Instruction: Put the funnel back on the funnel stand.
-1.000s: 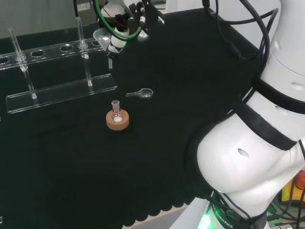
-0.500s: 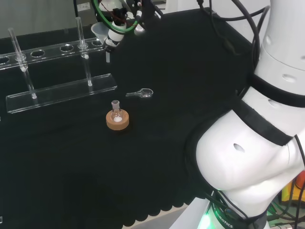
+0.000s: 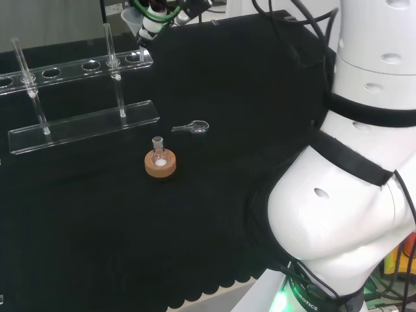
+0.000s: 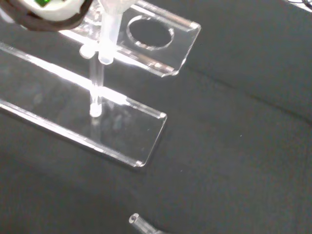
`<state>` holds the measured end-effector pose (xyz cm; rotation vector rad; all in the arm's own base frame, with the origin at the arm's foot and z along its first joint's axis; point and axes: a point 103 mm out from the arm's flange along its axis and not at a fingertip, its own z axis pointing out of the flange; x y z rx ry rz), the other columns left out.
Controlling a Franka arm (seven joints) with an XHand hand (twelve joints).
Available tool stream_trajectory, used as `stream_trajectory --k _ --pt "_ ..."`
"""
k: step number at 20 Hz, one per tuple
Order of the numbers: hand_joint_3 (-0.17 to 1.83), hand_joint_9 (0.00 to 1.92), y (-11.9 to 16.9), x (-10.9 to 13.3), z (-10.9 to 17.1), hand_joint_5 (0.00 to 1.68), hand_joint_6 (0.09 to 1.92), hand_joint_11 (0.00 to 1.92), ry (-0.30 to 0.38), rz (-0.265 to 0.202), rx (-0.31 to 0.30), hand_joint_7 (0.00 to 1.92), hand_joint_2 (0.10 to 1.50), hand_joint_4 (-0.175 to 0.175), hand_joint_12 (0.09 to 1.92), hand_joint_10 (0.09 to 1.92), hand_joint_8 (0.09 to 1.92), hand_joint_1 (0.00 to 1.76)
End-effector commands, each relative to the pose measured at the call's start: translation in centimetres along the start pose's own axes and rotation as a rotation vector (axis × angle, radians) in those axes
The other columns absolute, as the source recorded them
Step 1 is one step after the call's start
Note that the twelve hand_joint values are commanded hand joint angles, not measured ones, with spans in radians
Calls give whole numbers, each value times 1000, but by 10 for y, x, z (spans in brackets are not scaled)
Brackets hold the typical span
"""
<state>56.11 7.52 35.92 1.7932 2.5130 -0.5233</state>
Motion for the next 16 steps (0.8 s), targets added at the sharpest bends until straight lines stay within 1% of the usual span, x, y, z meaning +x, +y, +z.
stream_trajectory --k 1,3,5,10,16 --pt "449 1018 30 -37 5 578 698 672 12 4 28 720 714 -10 1170 379 636 774" --pt "450 1018 33 -39 4 578 698 674 6 6 19 721 714 -11 1168 379 637 774" --pt "450 1018 35 -41 4 578 699 675 10 4 24 721 714 -11 1167 379 637 774" --pt "451 1018 58 -49 6 579 701 677 15 -10 29 721 714 -11 1165 379 638 774" --pt "452 1019 77 -41 11 583 704 678 14 -36 35 722 714 -11 1164 378 639 774"
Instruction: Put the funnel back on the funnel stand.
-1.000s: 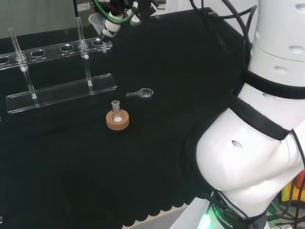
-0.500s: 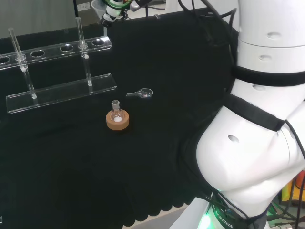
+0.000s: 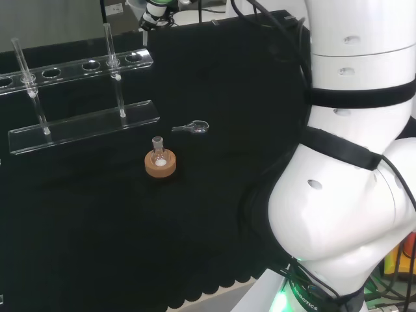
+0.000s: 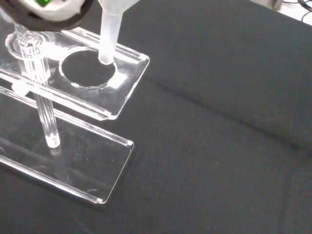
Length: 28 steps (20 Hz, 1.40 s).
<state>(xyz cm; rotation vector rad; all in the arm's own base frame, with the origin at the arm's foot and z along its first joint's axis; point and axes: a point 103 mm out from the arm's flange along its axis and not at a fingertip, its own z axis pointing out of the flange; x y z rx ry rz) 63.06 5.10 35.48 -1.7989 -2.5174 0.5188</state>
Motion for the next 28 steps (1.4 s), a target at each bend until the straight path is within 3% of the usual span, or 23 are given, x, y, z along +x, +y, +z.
stream_trajectory --k 1,11,28 --pt "452 1019 21 6 14 584 704 678 1 -38 32 722 714 -10 1164 378 639 774" --pt "454 1019 31 22 23 591 708 681 -2 -63 39 723 714 -8 1163 378 641 774" --pt "457 1018 47 21 33 595 712 688 -22 -72 35 721 714 -8 1159 377 643 783"
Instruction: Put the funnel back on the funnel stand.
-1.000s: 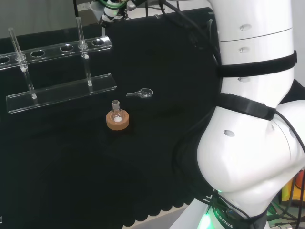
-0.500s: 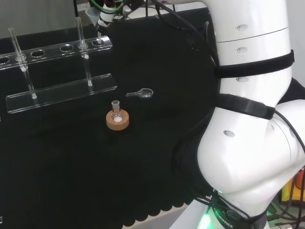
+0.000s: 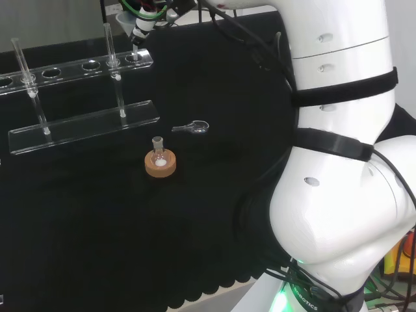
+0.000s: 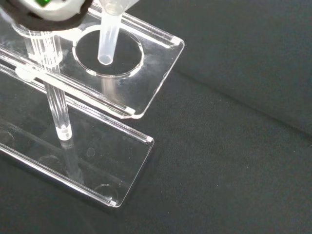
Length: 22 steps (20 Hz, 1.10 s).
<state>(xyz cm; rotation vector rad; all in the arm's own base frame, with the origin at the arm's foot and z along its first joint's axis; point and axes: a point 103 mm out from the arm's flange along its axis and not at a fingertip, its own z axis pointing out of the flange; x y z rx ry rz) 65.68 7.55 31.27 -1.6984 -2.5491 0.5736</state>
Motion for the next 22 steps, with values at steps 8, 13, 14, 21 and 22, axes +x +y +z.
stream_trajectory --k 8,13,14,21,22 --pt "458 1011 9 -4 15 594 712 689 -15 -5 18 713 713 -9 1157 375 643 786" --pt "458 999 8 -4 17 573 703 687 -10 -4 21 696 711 -15 1155 371 640 786" --pt "458 995 8 -3 17 559 697 686 -9 -5 18 688 711 -18 1155 370 638 786" --pt "457 942 9 1 20 438 635 659 -18 -9 22 606 711 -36 1168 384 674 780" --pt "457 930 9 2 21 420 615 652 -19 -10 23 593 711 -39 1171 390 681 778"
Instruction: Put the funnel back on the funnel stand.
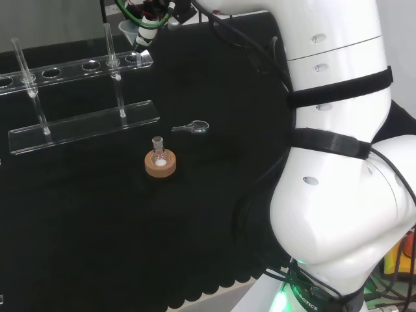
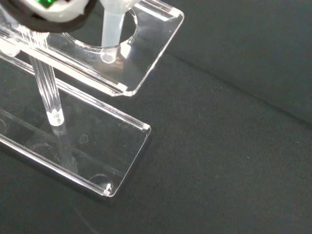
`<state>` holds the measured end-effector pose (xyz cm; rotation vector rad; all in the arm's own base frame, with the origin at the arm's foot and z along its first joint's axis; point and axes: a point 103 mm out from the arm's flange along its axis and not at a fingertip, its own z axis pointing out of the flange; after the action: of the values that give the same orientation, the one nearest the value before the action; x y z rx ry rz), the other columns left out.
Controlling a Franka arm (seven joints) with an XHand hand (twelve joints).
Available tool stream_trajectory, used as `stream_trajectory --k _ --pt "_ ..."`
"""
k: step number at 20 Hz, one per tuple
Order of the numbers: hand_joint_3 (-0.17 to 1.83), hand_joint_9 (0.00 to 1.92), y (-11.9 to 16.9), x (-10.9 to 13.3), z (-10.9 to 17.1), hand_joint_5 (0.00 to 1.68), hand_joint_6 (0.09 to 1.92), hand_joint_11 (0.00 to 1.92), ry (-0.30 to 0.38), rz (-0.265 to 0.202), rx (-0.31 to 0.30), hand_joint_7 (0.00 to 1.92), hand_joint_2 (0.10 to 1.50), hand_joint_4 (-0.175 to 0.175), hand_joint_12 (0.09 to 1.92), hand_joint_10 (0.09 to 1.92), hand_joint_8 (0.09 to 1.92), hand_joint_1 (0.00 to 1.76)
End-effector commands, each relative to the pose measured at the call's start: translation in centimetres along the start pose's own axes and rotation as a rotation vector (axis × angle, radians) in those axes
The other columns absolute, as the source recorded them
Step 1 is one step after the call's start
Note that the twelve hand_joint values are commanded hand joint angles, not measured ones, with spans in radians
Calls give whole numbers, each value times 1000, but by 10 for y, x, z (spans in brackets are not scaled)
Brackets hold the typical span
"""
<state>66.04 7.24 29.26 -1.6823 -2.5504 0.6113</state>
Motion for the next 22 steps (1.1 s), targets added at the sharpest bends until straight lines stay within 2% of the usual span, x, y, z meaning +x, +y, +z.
stream_trajectory --k 1,9,15,22 --pt "457 914 1 4 3 408 589 642 -5 0 3 575 711 -41 1178 401 691 775" --pt "459 765 3 8 13 366 361 556 4 -2 16 459 706 -46 1231 505 722 751" --pt "459 580 0 10 13 328 144 445 6 8 18 272 698 -48 1287 581 702 721" --pt "444 415 -14 15 7 280 87 388 9 25 11 89 689 -47 1307 635 671 687"
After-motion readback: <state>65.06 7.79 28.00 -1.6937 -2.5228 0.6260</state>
